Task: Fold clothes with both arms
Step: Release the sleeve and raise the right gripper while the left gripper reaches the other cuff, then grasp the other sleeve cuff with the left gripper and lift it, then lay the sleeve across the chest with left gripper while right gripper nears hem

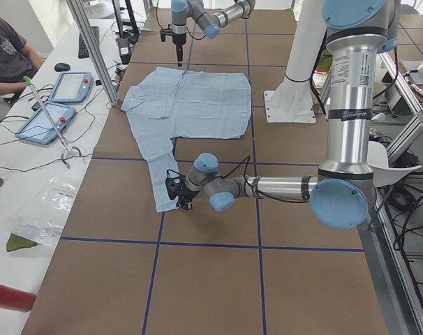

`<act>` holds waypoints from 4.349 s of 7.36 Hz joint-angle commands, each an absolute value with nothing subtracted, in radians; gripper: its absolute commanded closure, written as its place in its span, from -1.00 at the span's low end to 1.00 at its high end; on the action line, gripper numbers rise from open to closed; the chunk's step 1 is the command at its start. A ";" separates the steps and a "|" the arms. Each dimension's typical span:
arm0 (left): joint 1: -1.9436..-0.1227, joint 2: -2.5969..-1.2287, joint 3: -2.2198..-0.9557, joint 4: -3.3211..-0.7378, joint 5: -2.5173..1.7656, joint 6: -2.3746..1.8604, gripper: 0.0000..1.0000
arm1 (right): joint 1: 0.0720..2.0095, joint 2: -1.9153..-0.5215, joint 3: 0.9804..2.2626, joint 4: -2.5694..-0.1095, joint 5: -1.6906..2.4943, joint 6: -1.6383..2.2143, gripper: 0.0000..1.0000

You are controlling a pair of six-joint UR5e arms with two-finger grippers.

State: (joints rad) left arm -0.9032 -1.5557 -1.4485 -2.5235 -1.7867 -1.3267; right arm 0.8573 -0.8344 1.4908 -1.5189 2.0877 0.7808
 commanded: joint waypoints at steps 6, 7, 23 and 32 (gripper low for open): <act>-0.982 -1.711 -1.693 -2.138 -1.795 -1.264 1.00 | 0.968 -1.011 1.635 -1.574 2.154 0.591 -1.00; -0.983 -1.794 -1.738 -1.997 -1.795 -1.264 1.00 | 0.997 -1.034 1.635 -1.581 2.154 0.528 -1.00; -0.629 -2.548 -1.198 -2.353 -1.853 -2.095 1.00 | 1.187 -1.241 1.600 -1.566 2.246 0.209 -1.00; -0.485 -2.573 -1.118 -2.434 -1.724 -1.869 -1.00 | 1.186 -1.247 1.600 -1.565 2.244 0.215 -1.00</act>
State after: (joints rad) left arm -0.4986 -2.5852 -1.1171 -2.4350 -1.7395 -1.9672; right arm 1.1867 -1.2494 1.5999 -1.5649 2.2453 0.2127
